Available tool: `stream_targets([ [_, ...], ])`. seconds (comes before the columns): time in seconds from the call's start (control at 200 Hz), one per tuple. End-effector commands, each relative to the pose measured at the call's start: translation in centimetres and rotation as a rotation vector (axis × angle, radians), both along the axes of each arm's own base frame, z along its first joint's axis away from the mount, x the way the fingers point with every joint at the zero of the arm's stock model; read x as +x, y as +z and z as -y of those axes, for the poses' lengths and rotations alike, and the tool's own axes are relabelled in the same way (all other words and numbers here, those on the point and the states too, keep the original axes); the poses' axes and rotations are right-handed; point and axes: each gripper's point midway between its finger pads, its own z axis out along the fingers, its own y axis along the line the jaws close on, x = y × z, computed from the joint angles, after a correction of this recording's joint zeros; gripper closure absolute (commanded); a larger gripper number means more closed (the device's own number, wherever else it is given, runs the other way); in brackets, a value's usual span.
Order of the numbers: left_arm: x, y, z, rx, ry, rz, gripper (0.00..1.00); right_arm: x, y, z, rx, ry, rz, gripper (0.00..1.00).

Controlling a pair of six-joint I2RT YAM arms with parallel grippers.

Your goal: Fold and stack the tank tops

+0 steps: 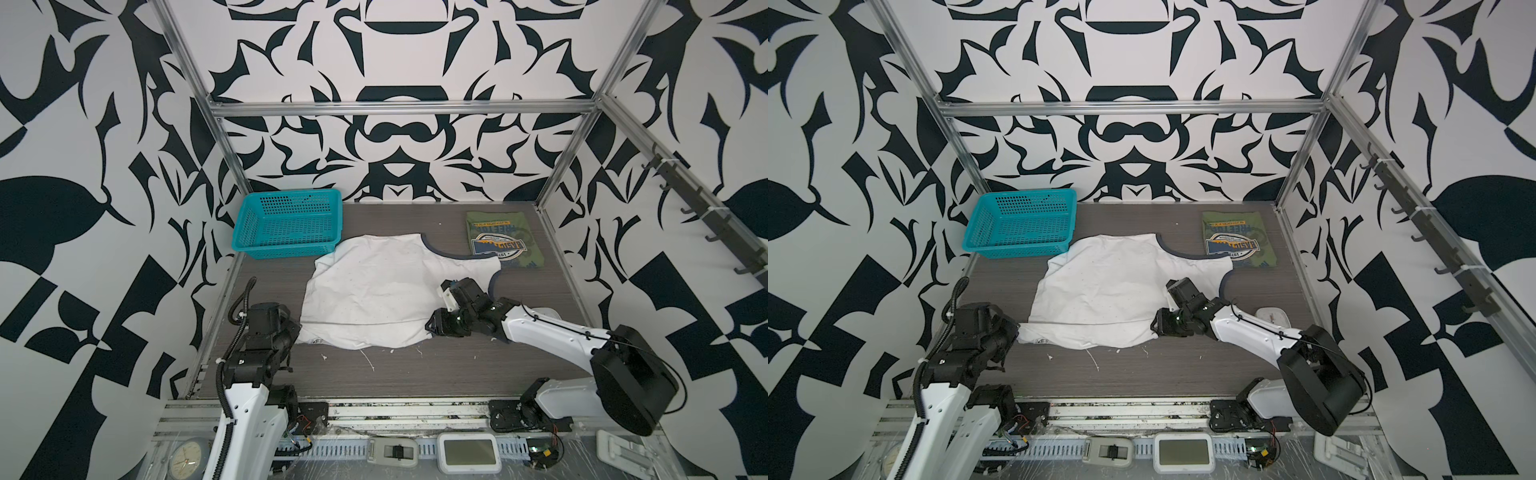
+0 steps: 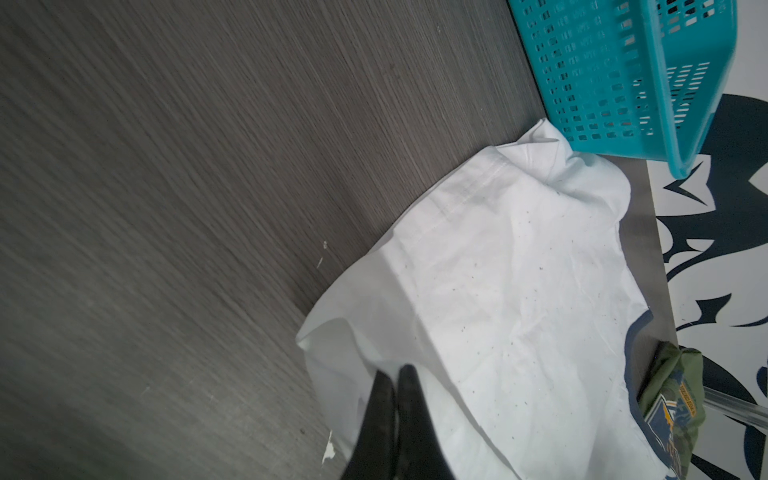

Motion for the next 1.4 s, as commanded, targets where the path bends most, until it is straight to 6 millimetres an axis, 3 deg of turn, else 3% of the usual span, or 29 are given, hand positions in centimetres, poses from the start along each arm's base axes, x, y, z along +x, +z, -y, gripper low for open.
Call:
stream_targets([
  [0.0,0.1,0.1,-0.6,0.028,0.016,0.003,1.0,-0.7,0.3,-0.6,0.037,0.032,0.02,0.57],
  [0.23,0.0,-0.1,-0.6,0.027,0.015,-0.002,1.0,-0.5,0.2,-1.2,0.033,0.048,0.048,0.67],
  [0.755,-0.2,-0.3,-0.4,0.023,0.004,-0.007,1.0,1.7,0.3,-1.0,-0.075,0.04,0.117,0.67],
  [0.975,-0.4,-0.2,-0.5,0.025,0.01,0.003,1.0,0.9,0.3,-0.1,-0.115,0.032,0.083,0.95],
  [1.025,-0.4,0.1,-0.5,0.025,0.009,0.02,1.0,0.4,0.9,0.8,-0.144,0.022,0.076,1.0],
  [1.28,0.9,3.3,1.6,-0.009,-0.123,0.237,1.0,-1.9,6.9,4.4,-0.182,-0.018,0.128,1.0],
  [1.395,0.4,3.1,1.6,-0.013,-0.119,0.282,1.0,-3.2,7.7,5.5,-0.171,-0.039,0.121,1.0],
])
